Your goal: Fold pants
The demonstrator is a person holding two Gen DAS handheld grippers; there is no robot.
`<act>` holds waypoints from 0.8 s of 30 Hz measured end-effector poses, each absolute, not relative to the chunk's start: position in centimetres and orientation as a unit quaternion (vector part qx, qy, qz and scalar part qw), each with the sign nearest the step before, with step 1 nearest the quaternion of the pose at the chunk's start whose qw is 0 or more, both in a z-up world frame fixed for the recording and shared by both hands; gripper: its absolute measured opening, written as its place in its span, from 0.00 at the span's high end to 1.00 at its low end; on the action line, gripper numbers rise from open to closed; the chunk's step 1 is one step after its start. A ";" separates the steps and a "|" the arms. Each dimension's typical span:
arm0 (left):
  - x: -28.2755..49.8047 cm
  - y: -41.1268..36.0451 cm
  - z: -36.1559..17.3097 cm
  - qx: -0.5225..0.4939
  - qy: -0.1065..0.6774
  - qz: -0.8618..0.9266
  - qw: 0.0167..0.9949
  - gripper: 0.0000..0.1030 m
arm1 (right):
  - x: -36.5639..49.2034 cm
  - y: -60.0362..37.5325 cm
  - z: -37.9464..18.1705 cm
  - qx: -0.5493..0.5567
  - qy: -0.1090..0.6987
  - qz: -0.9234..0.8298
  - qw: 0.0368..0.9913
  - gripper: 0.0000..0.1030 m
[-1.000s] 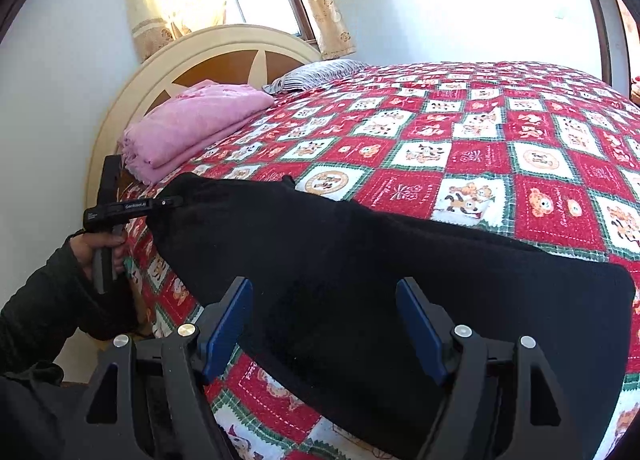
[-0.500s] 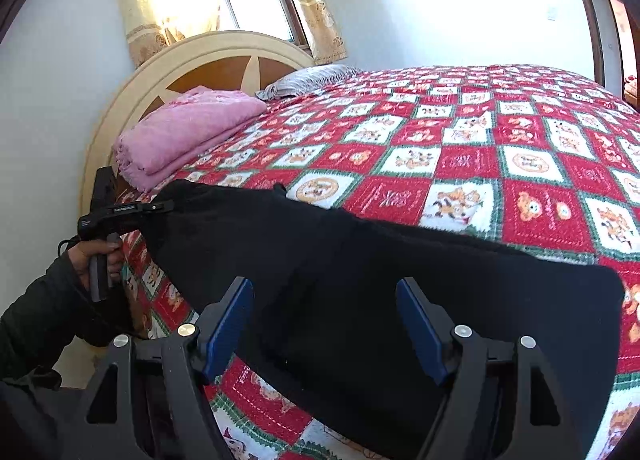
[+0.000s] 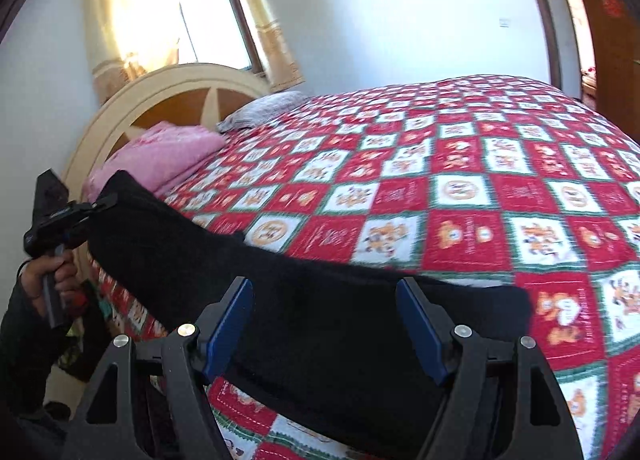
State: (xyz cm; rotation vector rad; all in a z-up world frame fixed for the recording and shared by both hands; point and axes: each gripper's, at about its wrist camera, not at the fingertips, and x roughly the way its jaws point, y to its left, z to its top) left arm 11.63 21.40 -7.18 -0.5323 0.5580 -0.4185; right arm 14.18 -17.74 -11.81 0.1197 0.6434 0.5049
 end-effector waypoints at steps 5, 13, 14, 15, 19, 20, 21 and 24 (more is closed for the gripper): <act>12.1 17.1 -5.3 -0.232 0.270 -0.241 0.903 0.82 | 14.1 -21.1 -11.0 0.086 0.315 0.222 0.919 0.27; 14.0 9.3 -3.6 -0.197 0.291 -0.302 0.886 0.82 | 14.1 -26.5 -12.4 0.109 0.330 0.153 0.925 0.27; 14.3 8.5 -3.7 -0.199 0.296 -0.311 0.881 0.82 | 14.1 -27.1 -12.6 0.113 0.331 0.145 0.926 0.27; 14.6 7.3 -3.9 -0.199 0.304 -0.316 0.876 0.82 | 14.1 -27.6 -12.7 0.115 0.331 0.142 0.926 0.27; 15.4 3.6 -4.3 -0.186 0.325 -0.331 0.866 0.82 | 14.4 -29.0 -13.4 0.123 0.333 0.127 0.926 0.27; 15.6 2.7 -4.5 -0.184 0.329 -0.336 0.863 0.82 | 14.5 -29.4 -13.5 0.126 0.332 0.124 0.927 0.27; 15.8 1.6 -4.7 -0.177 0.337 -0.340 0.860 0.82 | 14.5 -29.6 -13.6 0.128 0.331 0.122 0.927 0.27; 16.1 -0.8 -5.1 -0.165 0.355 -0.353 0.850 0.82 | 14.8 -30.2 -13.9 0.133 0.331 0.116 0.927 0.27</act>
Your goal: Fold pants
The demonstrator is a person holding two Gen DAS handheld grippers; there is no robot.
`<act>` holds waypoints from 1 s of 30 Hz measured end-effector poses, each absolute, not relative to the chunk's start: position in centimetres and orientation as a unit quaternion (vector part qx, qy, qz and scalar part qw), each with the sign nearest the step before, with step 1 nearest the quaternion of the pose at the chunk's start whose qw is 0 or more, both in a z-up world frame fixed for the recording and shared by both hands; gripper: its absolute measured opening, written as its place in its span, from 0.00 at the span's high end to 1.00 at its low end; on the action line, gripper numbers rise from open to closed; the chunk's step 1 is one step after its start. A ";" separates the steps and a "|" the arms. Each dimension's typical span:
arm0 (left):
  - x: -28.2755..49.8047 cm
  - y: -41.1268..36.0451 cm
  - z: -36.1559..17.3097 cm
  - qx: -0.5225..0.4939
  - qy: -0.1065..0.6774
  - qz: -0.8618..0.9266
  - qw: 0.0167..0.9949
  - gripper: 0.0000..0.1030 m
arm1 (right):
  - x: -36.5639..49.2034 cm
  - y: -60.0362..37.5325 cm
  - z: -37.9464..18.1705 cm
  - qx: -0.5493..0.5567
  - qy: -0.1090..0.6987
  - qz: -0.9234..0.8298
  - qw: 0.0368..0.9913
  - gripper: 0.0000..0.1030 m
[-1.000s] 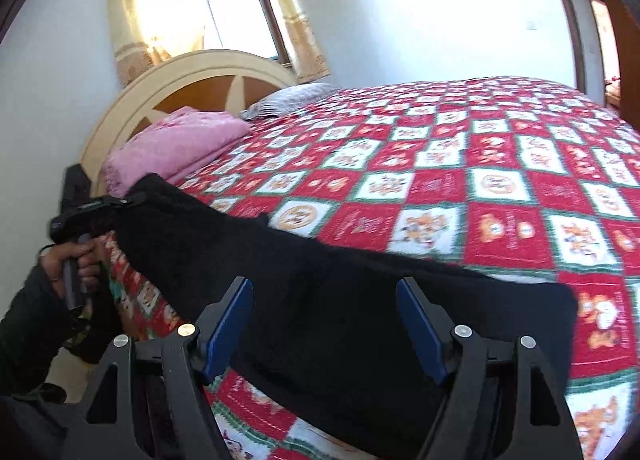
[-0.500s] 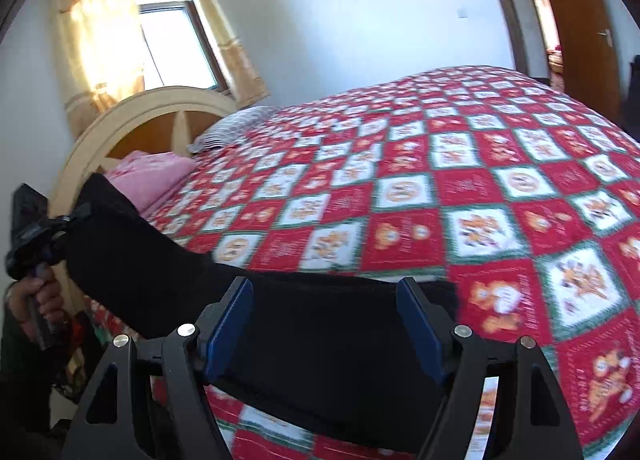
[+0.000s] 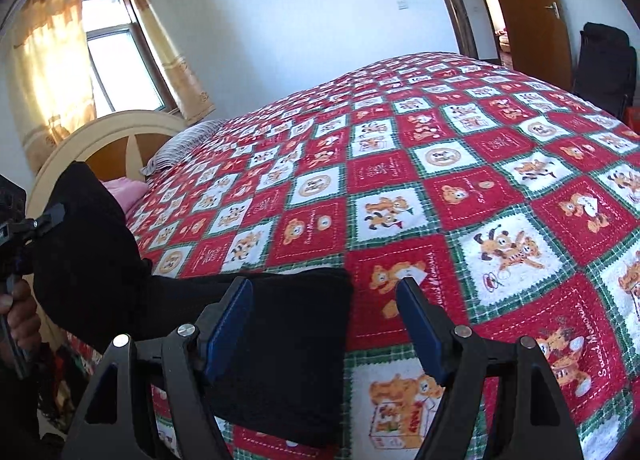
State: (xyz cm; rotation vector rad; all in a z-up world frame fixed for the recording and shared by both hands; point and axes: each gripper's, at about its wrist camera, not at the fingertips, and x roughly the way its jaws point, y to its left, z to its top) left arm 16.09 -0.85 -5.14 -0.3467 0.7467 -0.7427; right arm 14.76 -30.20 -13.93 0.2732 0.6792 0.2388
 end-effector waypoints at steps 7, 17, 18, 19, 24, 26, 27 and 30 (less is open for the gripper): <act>16.6 -6.3 -7.0 -0.117 0.402 -0.356 0.836 0.82 | 15.6 -32.1 -15.4 0.161 0.341 0.093 0.922 0.27; 17.4 -11.8 -12.6 -0.056 0.454 -0.329 0.826 0.81 | 16.0 -33.0 -17.1 0.185 0.357 0.084 0.912 0.27; 17.0 -12.2 -12.8 -0.046 0.451 -0.328 0.828 0.81 | 16.0 -32.9 -17.2 0.184 0.359 0.086 0.911 0.27; 16.9 -12.6 -12.9 -0.037 0.449 -0.326 0.831 0.80 | 16.0 -32.8 -17.3 0.184 0.361 0.090 0.910 0.27; 14.6 -14.4 -11.4 -0.006 0.426 -0.360 0.830 0.58 | 15.9 -32.6 -17.2 0.183 0.354 0.097 0.912 0.27; 13.0 -14.6 -10.1 0.009 0.401 -0.375 0.836 0.46 | 15.9 -32.8 -17.2 0.190 0.350 0.100 0.912 0.27; 12.1 -14.4 -9.3 0.017 0.384 -0.379 0.841 0.44 | 15.9 -33.0 -17.1 0.195 0.348 0.103 0.911 0.27; 10.5 -13.1 -7.9 0.034 0.345 -0.371 0.861 0.37 | 15.8 -33.1 -16.7 0.218 0.338 0.127 0.907 0.27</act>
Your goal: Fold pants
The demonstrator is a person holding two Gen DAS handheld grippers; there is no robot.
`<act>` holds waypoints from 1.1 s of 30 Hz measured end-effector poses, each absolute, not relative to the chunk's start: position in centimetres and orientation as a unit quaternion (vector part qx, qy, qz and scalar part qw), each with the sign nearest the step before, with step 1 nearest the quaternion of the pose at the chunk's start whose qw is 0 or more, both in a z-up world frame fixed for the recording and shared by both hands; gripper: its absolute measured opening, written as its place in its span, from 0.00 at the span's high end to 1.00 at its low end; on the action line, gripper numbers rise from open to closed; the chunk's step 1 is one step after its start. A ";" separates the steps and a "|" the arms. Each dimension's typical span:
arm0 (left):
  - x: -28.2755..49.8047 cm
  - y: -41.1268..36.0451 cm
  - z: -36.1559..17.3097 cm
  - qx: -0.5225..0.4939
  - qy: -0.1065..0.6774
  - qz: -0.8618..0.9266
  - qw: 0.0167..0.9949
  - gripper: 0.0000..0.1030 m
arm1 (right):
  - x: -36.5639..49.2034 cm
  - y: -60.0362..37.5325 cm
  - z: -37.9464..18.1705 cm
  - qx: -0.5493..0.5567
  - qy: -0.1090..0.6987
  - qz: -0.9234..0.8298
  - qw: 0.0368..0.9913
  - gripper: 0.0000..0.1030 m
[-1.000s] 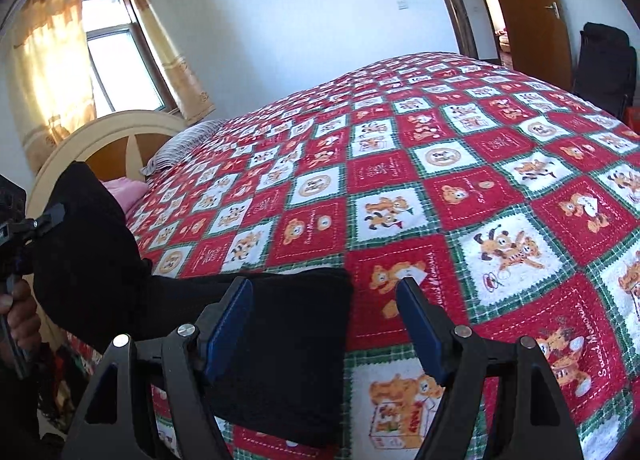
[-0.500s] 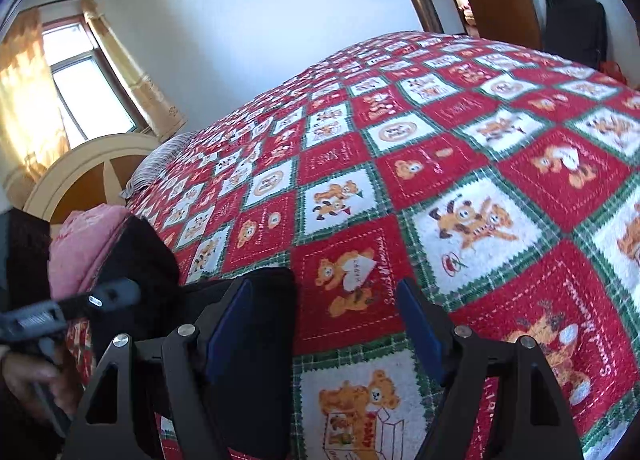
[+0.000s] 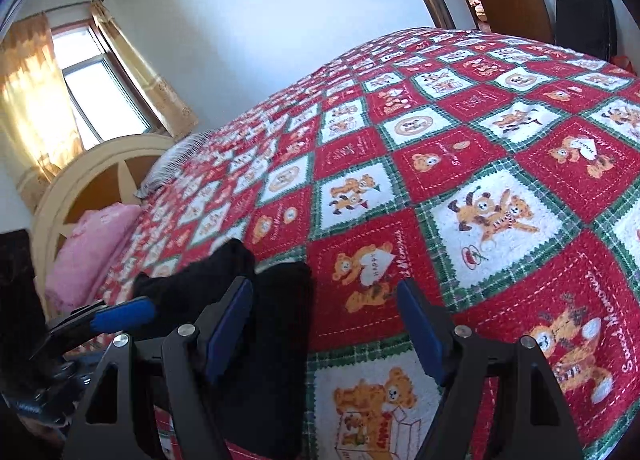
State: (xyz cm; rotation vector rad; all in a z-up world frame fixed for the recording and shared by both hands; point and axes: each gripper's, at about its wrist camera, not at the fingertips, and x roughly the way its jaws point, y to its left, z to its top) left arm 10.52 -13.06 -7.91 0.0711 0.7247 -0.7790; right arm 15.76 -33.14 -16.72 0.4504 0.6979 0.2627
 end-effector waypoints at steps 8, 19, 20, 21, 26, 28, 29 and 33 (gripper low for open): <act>12.2 -4.9 -9.5 0.018 0.319 -0.215 0.923 0.25 | 14.5 -29.1 -14.1 0.208 0.331 0.206 0.897 0.27; 14.0 -0.4 -13.8 -0.028 0.342 -0.145 0.928 0.23 | 16.2 -24.8 -17.9 0.163 0.430 0.206 0.863 0.62; 14.0 -0.4 -13.7 -0.030 0.340 -0.145 0.929 0.21 | 16.0 -24.6 -17.9 0.156 0.430 0.209 0.864 0.76; 13.9 -0.4 -13.7 -0.032 0.338 -0.145 0.929 0.18 | 15.7 -24.4 -17.5 0.150 0.424 0.217 0.866 0.80; 13.7 -0.4 -13.7 -0.033 0.333 -0.152 0.930 0.16 | 13.9 -25.4 -15.4 0.149 0.385 0.226 0.882 0.85; 13.9 -0.4 -14.1 -0.034 0.339 -0.154 0.928 0.16 | 13.5 -26.3 -15.5 0.152 0.386 0.214 0.884 0.85; 14.1 -0.6 -14.4 -0.033 0.345 -0.156 0.925 0.12 | 13.7 -26.5 -16.0 0.151 0.396 0.208 0.882 0.85; 14.2 -1.0 -15.7 -0.013 0.359 -0.151 0.921 0.06 | 15.0 -28.1 -19.1 0.177 0.444 0.191 0.857 0.81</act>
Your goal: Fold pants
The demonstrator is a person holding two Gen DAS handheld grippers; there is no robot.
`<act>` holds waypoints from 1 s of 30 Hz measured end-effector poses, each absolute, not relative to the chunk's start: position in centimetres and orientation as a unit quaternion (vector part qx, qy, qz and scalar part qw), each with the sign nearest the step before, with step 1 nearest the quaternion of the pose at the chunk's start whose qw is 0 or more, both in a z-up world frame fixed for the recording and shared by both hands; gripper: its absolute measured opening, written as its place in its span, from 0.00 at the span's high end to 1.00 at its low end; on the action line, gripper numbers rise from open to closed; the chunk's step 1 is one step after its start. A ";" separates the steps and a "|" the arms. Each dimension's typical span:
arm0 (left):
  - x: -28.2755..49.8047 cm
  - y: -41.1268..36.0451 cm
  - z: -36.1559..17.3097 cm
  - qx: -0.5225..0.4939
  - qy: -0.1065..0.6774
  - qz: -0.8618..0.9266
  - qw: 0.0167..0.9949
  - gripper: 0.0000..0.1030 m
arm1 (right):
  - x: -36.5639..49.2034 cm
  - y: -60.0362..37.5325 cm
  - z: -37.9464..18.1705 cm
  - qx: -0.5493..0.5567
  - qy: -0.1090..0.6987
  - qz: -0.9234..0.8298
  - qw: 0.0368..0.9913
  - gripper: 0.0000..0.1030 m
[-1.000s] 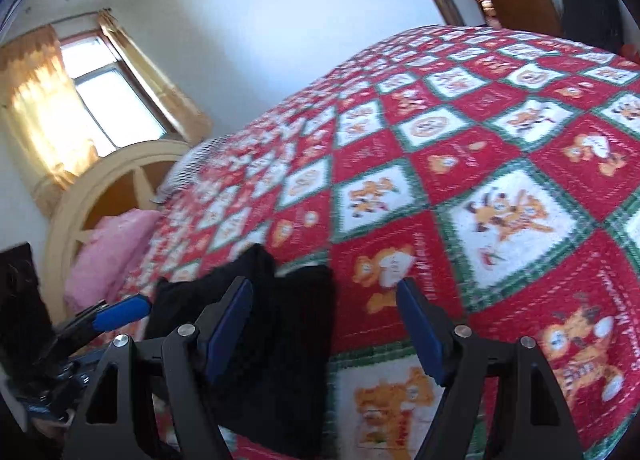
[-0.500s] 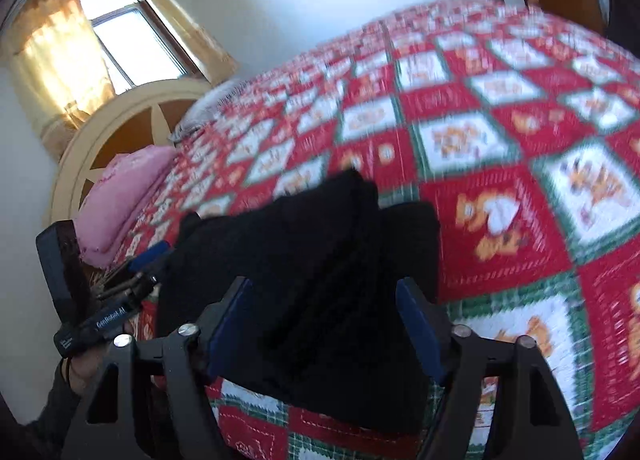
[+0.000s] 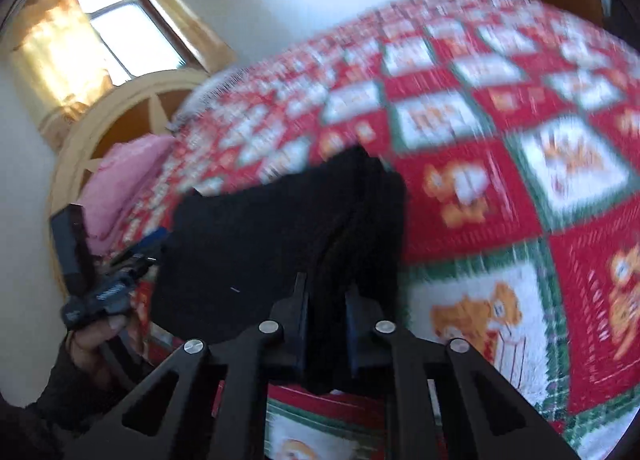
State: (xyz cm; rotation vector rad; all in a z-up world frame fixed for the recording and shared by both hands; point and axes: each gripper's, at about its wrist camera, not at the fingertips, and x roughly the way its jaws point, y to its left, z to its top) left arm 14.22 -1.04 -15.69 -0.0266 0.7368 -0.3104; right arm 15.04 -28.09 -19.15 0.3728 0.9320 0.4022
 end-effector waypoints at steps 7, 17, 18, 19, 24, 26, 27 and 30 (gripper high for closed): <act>13.9 -0.5 -15.3 -0.026 0.342 -0.145 0.928 0.06 | 13.3 -27.2 -14.5 0.102 0.359 0.143 0.916 0.66; 14.0 -0.8 -15.9 -0.019 0.352 -0.151 0.924 0.02 | 19.9 -22.5 -16.2 0.106 0.411 0.193 0.885 0.37; 14.0 -0.6 -16.0 -0.019 0.355 -0.149 0.923 0.02 | 20.3 -23.2 -17.1 0.114 0.424 0.181 0.880 0.41; 14.0 -0.5 -16.2 -0.022 0.357 -0.150 0.922 0.02 | 20.1 -24.0 -17.3 0.119 0.419 0.176 0.883 0.46; 14.1 -0.4 -16.6 -0.033 0.365 -0.150 0.918 0.01 | 17.5 -25.1 -15.9 0.110 0.401 0.173 0.893 0.50; 14.0 -0.4 -16.5 -0.029 0.363 -0.149 0.919 0.01 | 15.9 -24.8 -15.1 0.095 0.386 0.186 0.898 0.50; 14.0 -0.4 -16.4 -0.028 0.362 -0.149 0.920 0.01 | 14.8 -24.5 -14.7 0.087 0.379 0.204 0.898 0.50; 14.0 -0.3 -16.5 -0.030 0.364 -0.148 0.919 0.01 | 12.6 -23.5 -14.6 0.054 0.379 0.230 0.895 0.50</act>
